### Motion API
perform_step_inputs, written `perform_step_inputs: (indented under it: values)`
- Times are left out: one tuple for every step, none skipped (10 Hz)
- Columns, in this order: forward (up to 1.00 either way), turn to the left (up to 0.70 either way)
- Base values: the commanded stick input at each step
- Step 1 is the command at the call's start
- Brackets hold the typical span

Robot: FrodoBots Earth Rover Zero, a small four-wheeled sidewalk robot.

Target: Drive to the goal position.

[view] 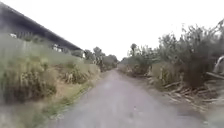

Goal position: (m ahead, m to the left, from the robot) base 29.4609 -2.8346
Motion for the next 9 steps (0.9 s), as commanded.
perform_step_inputs:
  values:
    - [1.0,0.0]
    - [1.0,0.0]
    - [1.0,0.0]
    - [1.0,0.0]
    - [1.0,0.0]
    - [1.0,0.0]
    - [1.0,0.0]
    - [1.0,0.0]
    - [1.0,0.0]
